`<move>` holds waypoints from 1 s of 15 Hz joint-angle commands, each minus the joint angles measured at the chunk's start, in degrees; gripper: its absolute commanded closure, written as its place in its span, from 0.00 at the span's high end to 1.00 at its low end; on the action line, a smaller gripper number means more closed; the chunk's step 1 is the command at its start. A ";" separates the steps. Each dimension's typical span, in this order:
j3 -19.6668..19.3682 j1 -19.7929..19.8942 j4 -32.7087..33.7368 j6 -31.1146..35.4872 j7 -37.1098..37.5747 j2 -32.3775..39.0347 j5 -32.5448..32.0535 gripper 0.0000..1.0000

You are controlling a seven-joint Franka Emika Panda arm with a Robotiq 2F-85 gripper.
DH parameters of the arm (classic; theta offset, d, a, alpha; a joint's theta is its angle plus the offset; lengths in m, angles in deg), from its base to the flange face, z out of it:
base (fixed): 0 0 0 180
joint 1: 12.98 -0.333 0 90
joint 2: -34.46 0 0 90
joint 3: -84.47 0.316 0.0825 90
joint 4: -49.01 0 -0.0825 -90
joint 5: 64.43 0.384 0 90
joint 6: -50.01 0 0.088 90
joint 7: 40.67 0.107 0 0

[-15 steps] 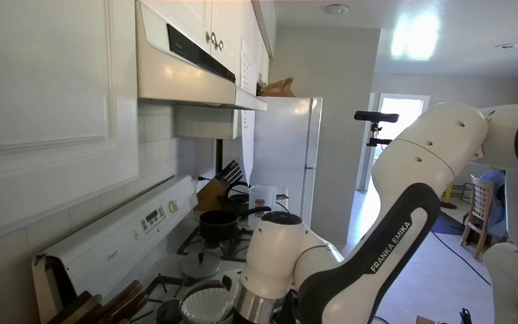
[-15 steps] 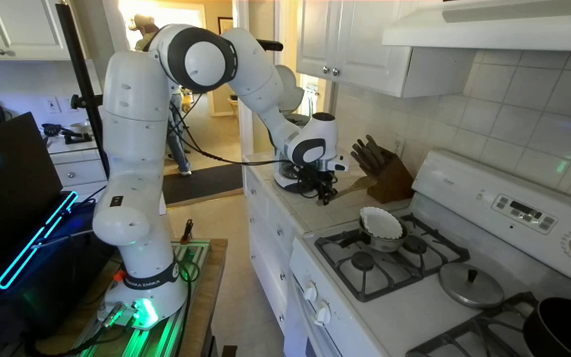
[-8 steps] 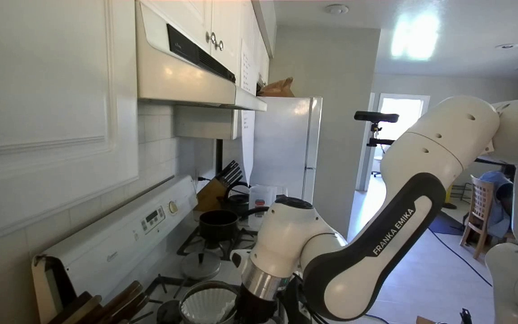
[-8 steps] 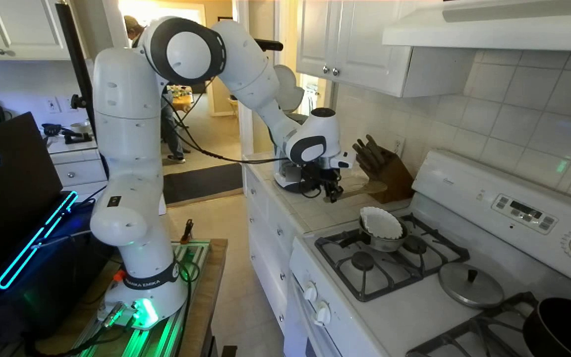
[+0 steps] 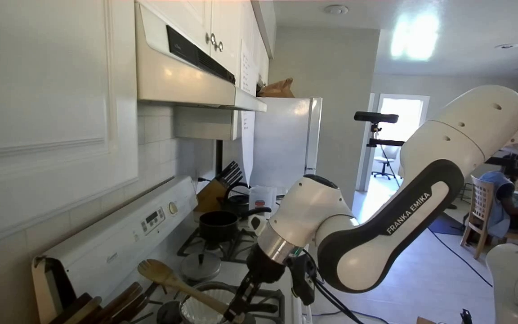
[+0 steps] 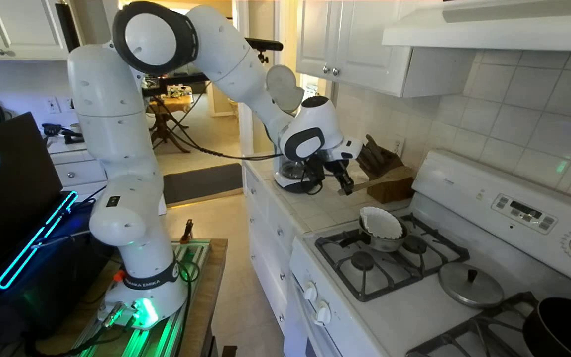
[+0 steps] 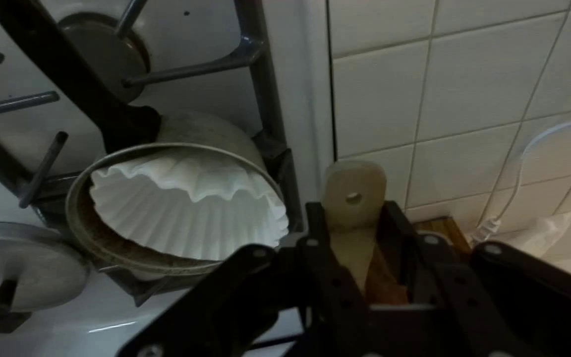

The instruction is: Use the spoon to stir the contents of the pan

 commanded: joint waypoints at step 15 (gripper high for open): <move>-1.06 -3.11 -1.74 1.64 -17.77 -6.22 31.62 0.31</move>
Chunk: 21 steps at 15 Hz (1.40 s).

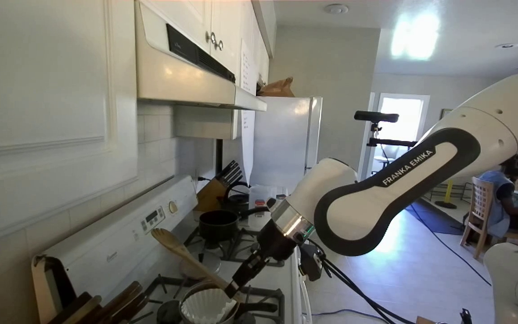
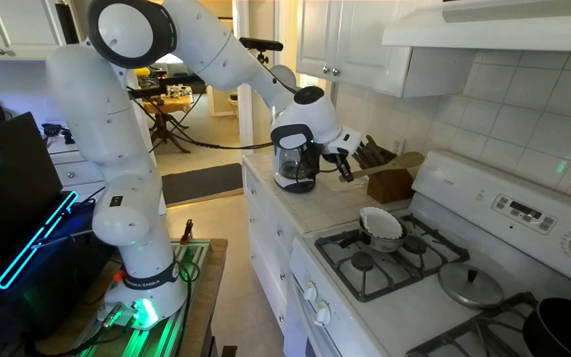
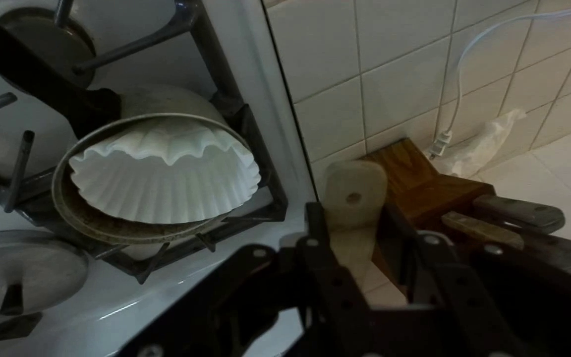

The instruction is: Use the spoon to stir the contents of the pan

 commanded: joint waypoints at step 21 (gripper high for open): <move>-15.58 -11.78 -5.81 -19.14 -41.02 -13.36 76.51 0.08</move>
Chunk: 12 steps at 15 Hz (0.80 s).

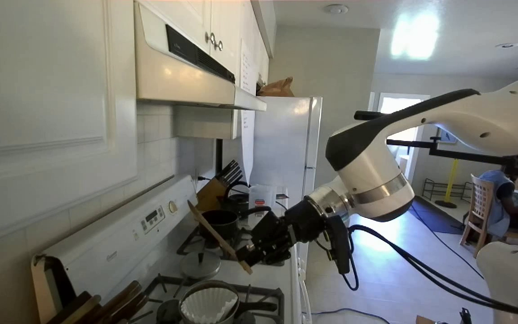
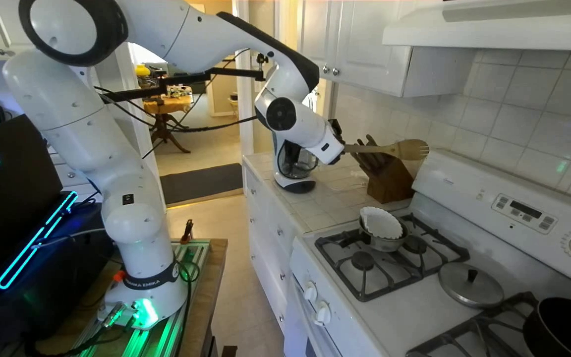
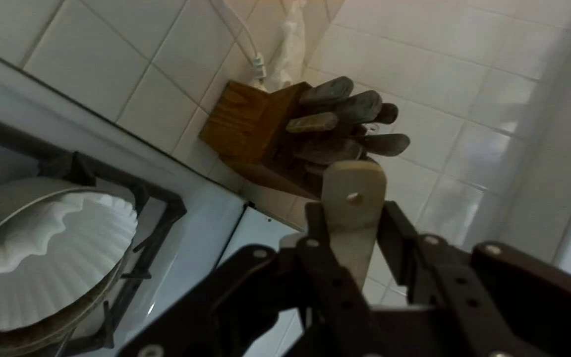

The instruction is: Use the spoon to stir the contents of the pan

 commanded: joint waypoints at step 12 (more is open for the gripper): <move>-0.82 8.09 -10.02 -35.88 -16.59 4.94 17.32 0.08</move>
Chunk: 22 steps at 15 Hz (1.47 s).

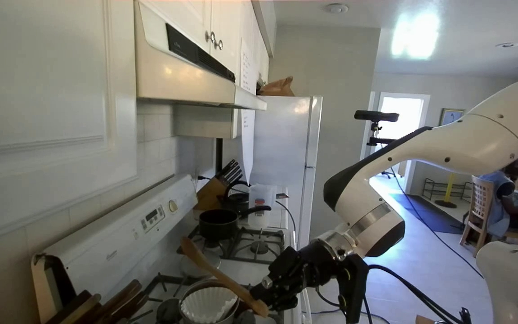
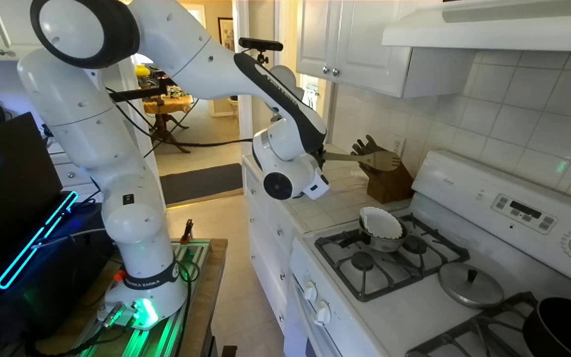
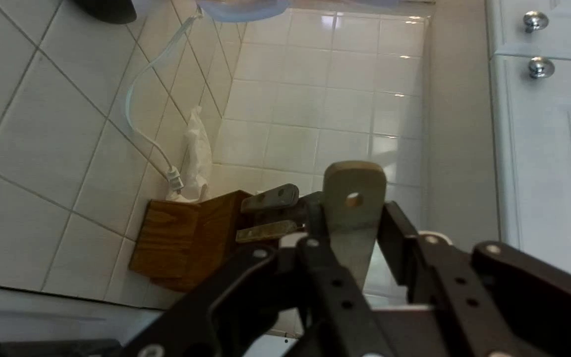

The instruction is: Use the spoon to stir the contents of the pan

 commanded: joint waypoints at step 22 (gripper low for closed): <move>13.50 21.70 -1.46 -16.04 16.41 5.14 14.90 0.08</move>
